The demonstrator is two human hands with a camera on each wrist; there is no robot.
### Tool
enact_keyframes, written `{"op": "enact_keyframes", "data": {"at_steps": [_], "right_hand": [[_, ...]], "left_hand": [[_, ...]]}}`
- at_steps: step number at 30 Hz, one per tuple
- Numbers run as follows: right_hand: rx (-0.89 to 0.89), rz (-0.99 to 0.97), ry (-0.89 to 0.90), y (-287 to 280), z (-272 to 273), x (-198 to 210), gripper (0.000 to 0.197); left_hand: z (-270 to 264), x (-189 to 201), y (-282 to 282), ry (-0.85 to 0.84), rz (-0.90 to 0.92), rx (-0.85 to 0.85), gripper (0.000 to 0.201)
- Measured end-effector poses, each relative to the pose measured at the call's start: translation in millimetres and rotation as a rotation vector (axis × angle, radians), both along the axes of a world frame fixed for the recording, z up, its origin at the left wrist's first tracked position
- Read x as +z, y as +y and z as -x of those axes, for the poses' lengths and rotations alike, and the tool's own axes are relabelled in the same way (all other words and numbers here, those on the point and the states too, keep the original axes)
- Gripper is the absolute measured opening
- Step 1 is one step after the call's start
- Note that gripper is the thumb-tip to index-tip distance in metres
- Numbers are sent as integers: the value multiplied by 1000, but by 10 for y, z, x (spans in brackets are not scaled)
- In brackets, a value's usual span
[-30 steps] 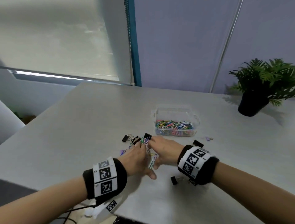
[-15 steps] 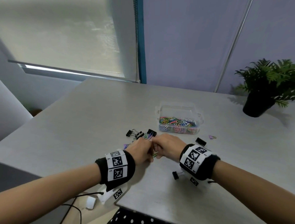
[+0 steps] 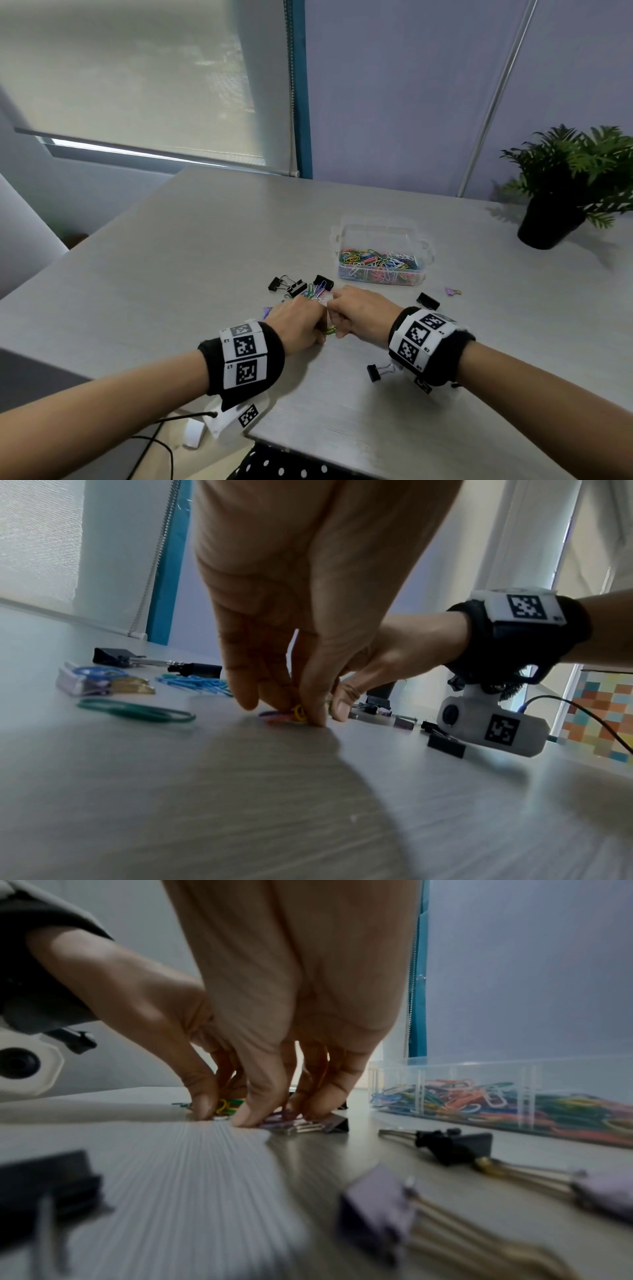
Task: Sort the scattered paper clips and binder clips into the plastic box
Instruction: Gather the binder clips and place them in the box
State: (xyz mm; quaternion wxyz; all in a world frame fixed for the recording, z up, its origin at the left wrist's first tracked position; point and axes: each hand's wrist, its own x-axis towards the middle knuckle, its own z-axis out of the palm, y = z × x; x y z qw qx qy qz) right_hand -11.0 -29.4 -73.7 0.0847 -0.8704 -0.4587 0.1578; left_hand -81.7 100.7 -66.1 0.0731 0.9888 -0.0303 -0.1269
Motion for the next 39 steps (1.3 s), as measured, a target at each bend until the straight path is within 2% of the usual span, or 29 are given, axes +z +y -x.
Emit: {"op": "enact_keyframes", "data": {"at_steps": [3,8,12,15,22,25,27,31,34,36,39], "right_hand": [[0,-39,12,-16,1,-14,36],[19,-62,52,-12,5,0,25],[28,-14,30,-3,-36,-9,32],[38,-3,10,-15,-34,-3,20],[70,3,-5,-75,15,10,18],[45,-27,22,-127,15,31,10],[-8,-146,87,-182,-6,96,7],[-211,-368,327,-353,-117,289,5],[-329,-504,449,-567,-242,349,10],[-393,-532,458,-706,-353,354,14],[-445,-454,362,-799,-585,388,21]], "left_hand": [[-23,-1,52,-14,26,-35,17],[-21,-2,93,-26,29,-87,16],[-32,5,108,-22,38,-81,17],[-40,10,138,-22,53,-87,19],[-44,31,216,-15,89,-75,21],[-71,66,237,-14,104,-70,19],[-105,124,249,-28,128,-57,15],[-198,295,246,-76,238,-37,8],[-324,411,203,-122,315,-30,9],[-468,485,152,-148,349,-30,8],[-771,594,46,-121,454,-21,4]]}}
